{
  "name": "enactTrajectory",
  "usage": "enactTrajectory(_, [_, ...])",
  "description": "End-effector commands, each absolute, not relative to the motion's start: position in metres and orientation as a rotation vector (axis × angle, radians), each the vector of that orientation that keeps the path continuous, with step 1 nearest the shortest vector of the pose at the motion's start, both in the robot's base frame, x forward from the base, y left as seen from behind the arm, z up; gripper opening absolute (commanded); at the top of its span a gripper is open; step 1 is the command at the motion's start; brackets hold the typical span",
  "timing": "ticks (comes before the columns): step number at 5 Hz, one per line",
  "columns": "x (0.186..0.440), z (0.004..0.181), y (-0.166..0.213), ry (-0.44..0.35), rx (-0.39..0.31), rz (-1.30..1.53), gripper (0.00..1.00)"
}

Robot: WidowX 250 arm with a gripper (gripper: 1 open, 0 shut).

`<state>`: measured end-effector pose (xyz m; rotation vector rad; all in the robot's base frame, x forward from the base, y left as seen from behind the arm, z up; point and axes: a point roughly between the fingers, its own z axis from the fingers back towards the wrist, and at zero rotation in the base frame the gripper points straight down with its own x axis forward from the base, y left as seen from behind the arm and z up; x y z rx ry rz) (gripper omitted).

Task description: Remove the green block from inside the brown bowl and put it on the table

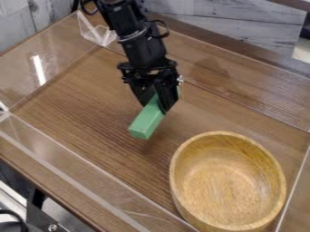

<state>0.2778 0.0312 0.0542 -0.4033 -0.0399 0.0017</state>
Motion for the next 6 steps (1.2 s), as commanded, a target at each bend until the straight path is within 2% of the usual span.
enactTrajectory(1, [0.2893,0.0671,0.0388,-0.095,-0.391,0.005,0.0])
enactTrajectory(6, [0.2871,0.0602,0.0354,-0.017,-0.355,0.008,0.0])
